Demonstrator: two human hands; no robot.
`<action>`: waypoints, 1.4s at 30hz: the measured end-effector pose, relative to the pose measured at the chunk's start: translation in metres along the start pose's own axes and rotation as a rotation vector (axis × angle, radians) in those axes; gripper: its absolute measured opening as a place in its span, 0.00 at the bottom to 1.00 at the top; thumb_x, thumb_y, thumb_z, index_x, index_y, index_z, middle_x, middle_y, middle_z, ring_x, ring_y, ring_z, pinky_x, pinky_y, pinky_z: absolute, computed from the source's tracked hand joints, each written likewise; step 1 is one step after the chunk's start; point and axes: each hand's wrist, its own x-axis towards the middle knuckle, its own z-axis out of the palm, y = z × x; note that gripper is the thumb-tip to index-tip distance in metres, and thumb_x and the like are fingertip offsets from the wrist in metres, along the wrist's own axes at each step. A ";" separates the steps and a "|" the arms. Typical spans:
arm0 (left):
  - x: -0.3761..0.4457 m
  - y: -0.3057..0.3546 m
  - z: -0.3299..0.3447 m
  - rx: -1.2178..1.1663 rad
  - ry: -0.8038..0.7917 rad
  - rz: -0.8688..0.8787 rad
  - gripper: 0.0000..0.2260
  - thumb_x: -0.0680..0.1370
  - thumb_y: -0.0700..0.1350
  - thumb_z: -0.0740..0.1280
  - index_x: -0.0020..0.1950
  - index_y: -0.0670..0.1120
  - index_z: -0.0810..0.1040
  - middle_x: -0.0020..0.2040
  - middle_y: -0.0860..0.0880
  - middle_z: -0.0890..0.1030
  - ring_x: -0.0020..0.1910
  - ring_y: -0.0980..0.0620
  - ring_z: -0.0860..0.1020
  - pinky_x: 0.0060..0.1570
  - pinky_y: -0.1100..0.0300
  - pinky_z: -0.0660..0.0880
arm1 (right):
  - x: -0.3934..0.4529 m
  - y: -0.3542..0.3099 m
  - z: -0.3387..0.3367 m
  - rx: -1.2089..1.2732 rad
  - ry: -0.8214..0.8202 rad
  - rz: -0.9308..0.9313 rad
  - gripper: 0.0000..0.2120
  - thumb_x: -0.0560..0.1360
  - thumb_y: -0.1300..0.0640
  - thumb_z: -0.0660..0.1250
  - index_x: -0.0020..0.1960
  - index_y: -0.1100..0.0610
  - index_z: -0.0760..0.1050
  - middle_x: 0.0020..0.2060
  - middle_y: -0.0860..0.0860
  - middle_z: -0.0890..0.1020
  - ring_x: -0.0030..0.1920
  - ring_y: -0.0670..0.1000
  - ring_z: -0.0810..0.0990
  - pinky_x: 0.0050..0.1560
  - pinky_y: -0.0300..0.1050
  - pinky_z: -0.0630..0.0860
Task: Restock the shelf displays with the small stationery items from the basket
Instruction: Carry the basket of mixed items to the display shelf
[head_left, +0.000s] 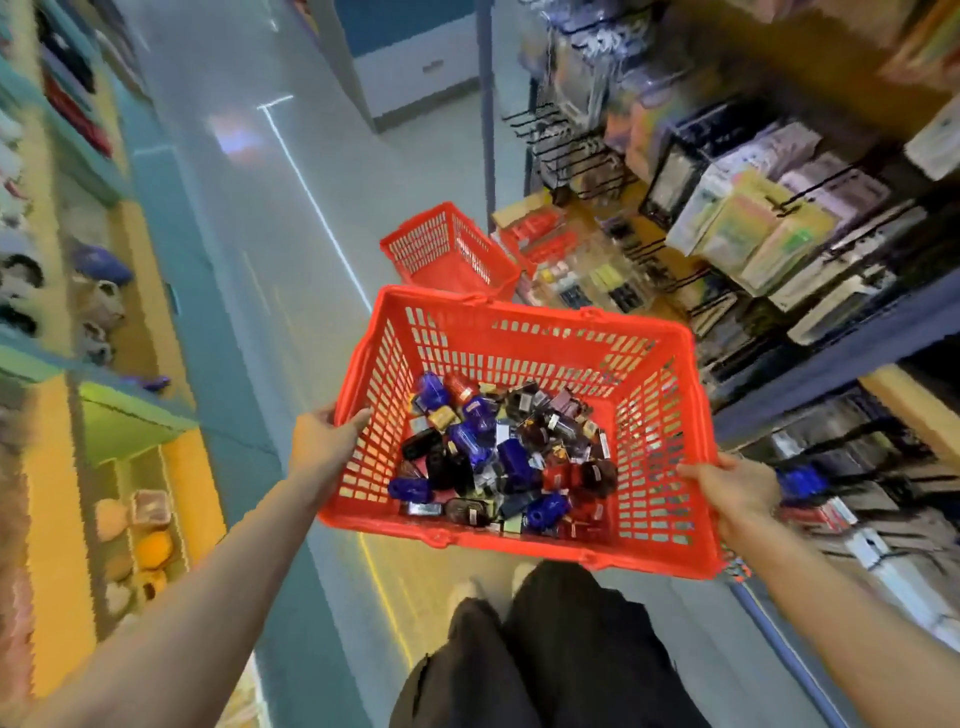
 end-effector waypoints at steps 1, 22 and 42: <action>0.023 0.015 0.008 0.019 -0.029 0.011 0.10 0.75 0.45 0.73 0.55 0.43 0.83 0.35 0.49 0.84 0.31 0.50 0.83 0.37 0.54 0.82 | 0.005 -0.009 0.005 -0.008 0.019 0.007 0.19 0.63 0.55 0.80 0.52 0.57 0.84 0.42 0.56 0.86 0.41 0.54 0.84 0.49 0.49 0.80; 0.301 0.235 0.208 0.410 -0.361 0.183 0.11 0.74 0.38 0.74 0.56 0.41 0.82 0.46 0.41 0.84 0.44 0.42 0.83 0.51 0.43 0.80 | 0.111 -0.120 0.105 0.048 0.197 0.305 0.17 0.68 0.51 0.78 0.54 0.57 0.85 0.45 0.57 0.86 0.46 0.57 0.84 0.42 0.44 0.73; 0.472 0.076 0.390 0.645 -0.628 0.109 0.14 0.71 0.36 0.76 0.57 0.39 0.81 0.45 0.42 0.83 0.45 0.45 0.82 0.53 0.47 0.80 | 0.124 0.003 0.324 0.146 0.437 0.677 0.14 0.72 0.49 0.73 0.52 0.57 0.84 0.43 0.59 0.86 0.39 0.60 0.83 0.43 0.47 0.76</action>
